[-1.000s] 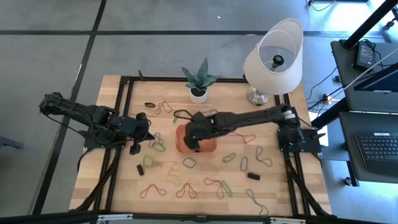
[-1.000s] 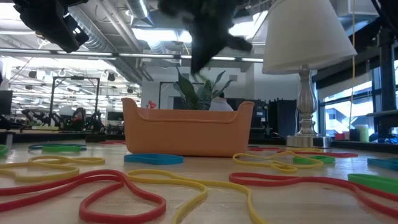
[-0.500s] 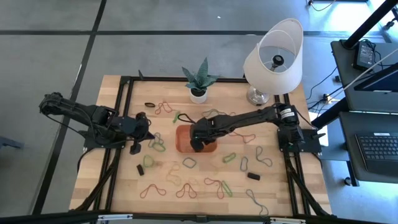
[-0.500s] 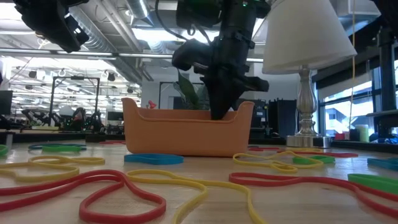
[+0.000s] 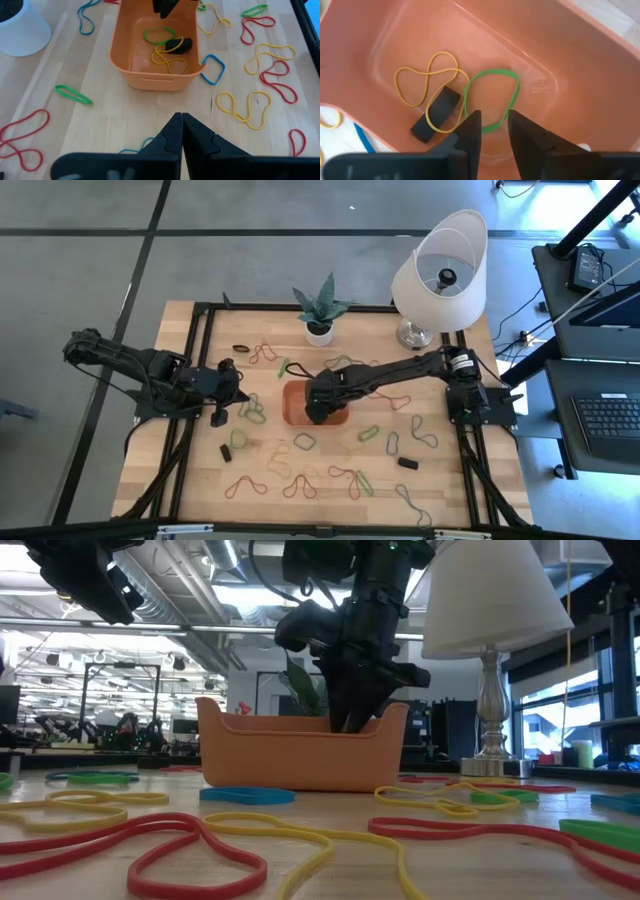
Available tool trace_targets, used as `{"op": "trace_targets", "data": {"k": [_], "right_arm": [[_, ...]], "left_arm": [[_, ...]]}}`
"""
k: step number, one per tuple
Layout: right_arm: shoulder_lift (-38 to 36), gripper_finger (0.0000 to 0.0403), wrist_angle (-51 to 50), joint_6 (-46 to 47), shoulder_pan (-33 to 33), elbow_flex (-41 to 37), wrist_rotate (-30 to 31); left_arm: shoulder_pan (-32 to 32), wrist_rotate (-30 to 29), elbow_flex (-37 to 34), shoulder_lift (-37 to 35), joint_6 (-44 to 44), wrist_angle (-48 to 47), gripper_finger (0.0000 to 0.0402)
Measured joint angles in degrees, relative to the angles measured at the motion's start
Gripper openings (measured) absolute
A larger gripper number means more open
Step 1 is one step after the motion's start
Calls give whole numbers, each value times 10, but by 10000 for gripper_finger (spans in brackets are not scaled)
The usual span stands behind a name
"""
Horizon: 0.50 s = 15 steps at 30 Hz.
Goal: Pick and place rubber bands into bin
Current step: Put the black rubber band into the orange bin
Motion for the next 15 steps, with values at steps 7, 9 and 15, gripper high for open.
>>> {"op": "trace_targets", "data": {"k": [7,9,15], "right_arm": [[-25,108,-11,-51,8,30,27],[-42,99,5,-80,19,30,56],[-111,53,13,-140,71,6,129]], "left_arm": [[0,-1,0,0,0,0,4],[0,-2,0,0,0,4,4],[0,-2,0,0,0,23,4]]}}
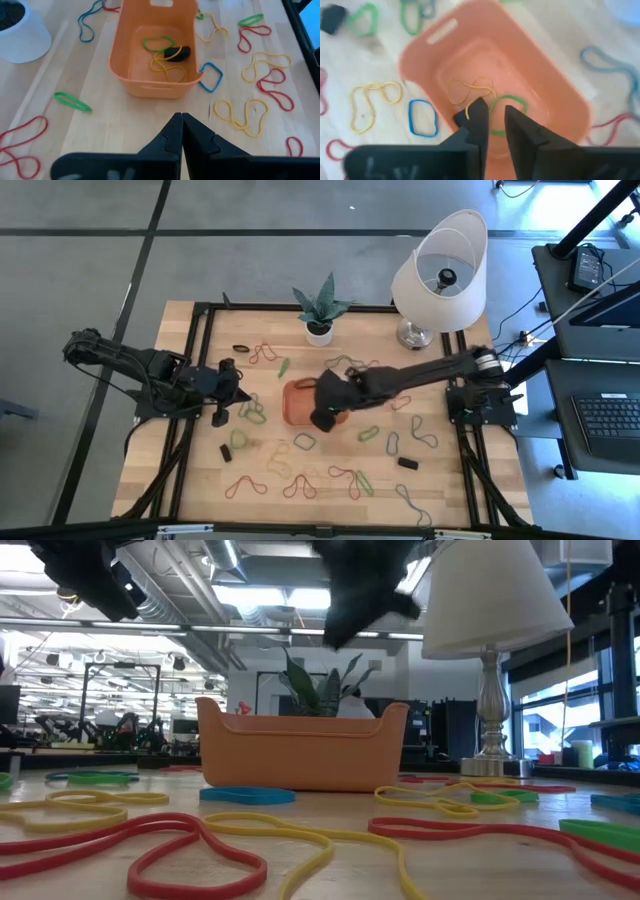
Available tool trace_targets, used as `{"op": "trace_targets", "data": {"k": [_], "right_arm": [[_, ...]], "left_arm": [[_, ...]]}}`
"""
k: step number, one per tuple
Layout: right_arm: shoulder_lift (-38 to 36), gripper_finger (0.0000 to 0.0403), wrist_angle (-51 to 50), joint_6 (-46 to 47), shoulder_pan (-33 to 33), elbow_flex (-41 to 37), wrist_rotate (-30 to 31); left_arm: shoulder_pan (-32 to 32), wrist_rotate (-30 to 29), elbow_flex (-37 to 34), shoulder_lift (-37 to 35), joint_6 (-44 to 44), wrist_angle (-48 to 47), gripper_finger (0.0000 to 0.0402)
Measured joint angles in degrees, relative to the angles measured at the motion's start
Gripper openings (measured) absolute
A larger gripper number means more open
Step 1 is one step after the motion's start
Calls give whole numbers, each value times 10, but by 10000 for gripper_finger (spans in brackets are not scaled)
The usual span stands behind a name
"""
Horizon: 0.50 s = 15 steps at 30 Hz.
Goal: Pick and place rubber bands into bin
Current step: Put the black rubber band into the orange bin
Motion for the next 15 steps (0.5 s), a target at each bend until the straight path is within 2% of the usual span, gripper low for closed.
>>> {"op": "trace_targets", "data": {"k": [4,7,11,15], "right_arm": [[-92,9,50,5,44,-109,41],[-186,10,145,22,79,-233,44],[-313,14,277,23,122,-393,44],[-423,4,308,35,147,-500,43]], "left_arm": [[0,0,0,6,0,41,4],[0,-10,7,27,0,61,4],[-3,-18,44,90,-6,59,4],[-15,-31,107,178,-13,46,3]]}}
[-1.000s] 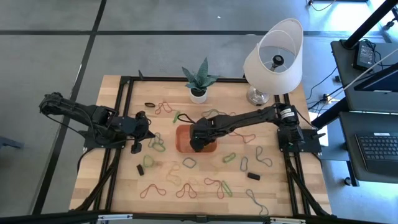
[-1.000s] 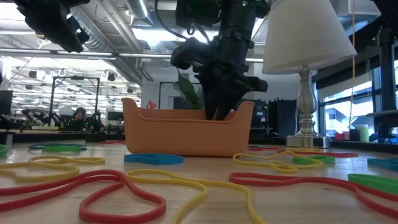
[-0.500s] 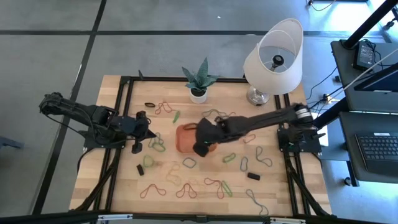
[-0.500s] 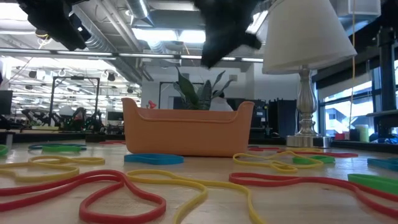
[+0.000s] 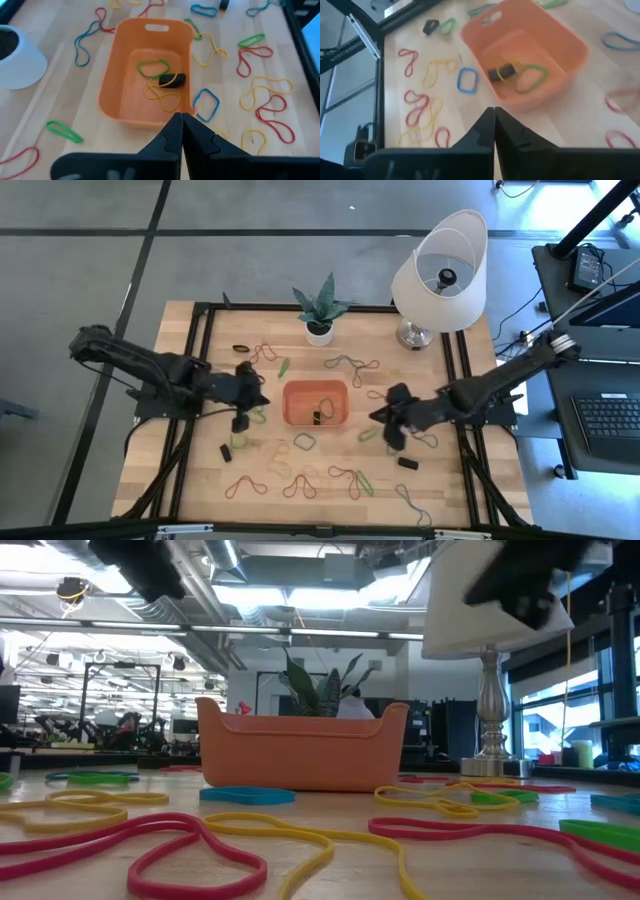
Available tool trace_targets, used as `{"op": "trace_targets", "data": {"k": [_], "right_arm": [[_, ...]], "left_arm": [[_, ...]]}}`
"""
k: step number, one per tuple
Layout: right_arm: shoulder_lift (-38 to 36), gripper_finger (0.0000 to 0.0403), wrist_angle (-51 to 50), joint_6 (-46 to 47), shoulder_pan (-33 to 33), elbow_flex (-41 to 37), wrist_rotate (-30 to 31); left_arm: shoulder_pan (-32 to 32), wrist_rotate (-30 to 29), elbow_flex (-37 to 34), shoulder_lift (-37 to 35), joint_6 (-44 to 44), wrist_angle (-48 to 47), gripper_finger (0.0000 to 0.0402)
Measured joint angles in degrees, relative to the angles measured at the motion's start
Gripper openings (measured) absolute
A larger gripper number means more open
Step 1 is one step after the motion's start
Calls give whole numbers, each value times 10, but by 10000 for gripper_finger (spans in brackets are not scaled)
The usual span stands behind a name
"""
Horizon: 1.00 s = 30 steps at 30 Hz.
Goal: Pick and place rubber bands into bin
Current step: Put the black rubber band into the orange bin
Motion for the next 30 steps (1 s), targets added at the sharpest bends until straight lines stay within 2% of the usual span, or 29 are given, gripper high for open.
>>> {"op": "trace_targets", "data": {"k": [7,14,22,26,30], "right_arm": [[-138,18,-14,1,13,-96,-27],[-217,23,-67,-56,13,-132,-28],[-251,23,-159,-76,13,-133,-29],[-252,23,-184,-76,13,-133,-29],[-252,23,-198,-76,13,-133,-29]], "left_arm": [[-16,-12,115,139,-101,-84,3],[-32,-13,178,214,-242,-168,3],[-70,1,158,225,-505,-250,18],[-98,36,142,225,-590,-287,57],[-125,40,113,224,-670,-299,105]]}}
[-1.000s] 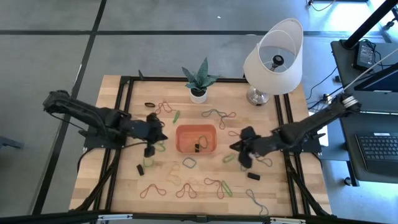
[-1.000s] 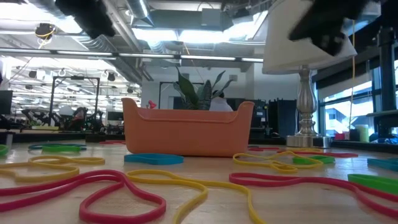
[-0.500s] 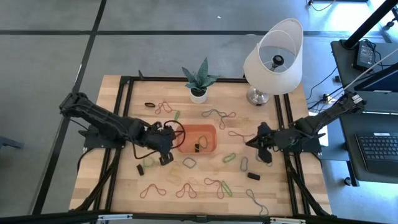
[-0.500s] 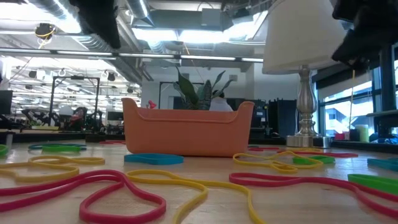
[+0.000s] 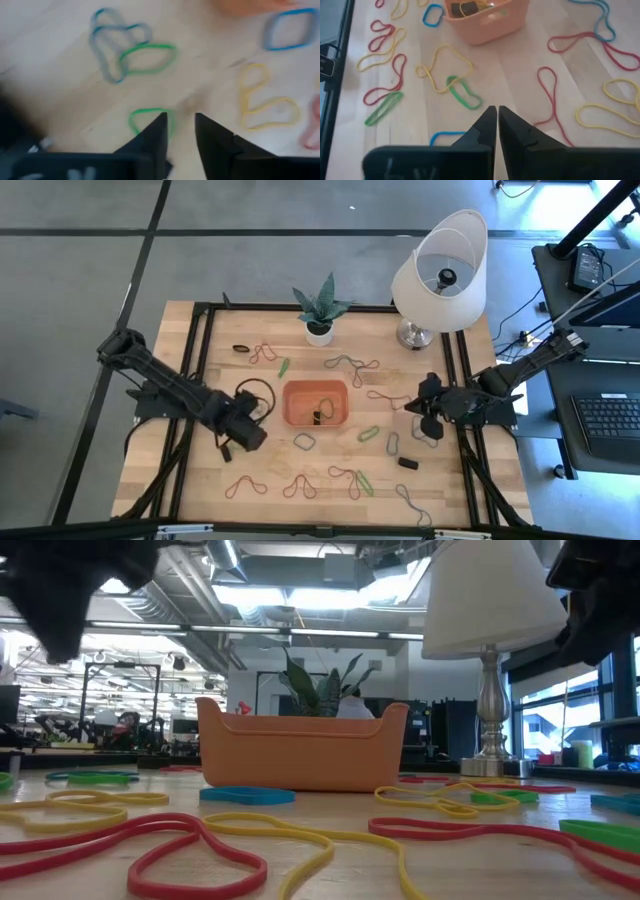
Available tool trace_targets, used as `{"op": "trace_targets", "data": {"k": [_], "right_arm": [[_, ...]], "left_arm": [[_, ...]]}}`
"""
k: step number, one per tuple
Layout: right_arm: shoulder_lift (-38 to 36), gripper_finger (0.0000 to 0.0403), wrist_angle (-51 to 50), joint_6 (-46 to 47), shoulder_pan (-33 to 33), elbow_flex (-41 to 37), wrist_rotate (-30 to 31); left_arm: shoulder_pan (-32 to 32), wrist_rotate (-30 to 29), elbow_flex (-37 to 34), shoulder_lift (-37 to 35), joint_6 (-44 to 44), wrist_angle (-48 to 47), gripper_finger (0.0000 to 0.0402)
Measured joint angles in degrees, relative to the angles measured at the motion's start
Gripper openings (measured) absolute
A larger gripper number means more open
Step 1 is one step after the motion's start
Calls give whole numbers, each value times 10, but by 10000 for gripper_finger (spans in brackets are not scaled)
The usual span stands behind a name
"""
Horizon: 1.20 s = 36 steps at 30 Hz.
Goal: Pick and place rubber bands into bin
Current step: Put the black rubber band into the orange bin
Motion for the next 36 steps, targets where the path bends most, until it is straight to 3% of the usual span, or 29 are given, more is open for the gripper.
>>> {"op": "trace_targets", "data": {"k": [4,13,22,36], "right_arm": [[0,23,-7,1,0,0,-2],[0,23,-8,3,0,0,-4],[0,23,-5,26,0,0,-4],[0,23,2,34,0,0,-3]], "left_arm": [[-21,11,-40,0,-67,9,132],[-46,73,-110,0,-150,77,128],[-81,127,-120,0,-342,105,128],[-99,134,-120,60,-387,125,128]]}}
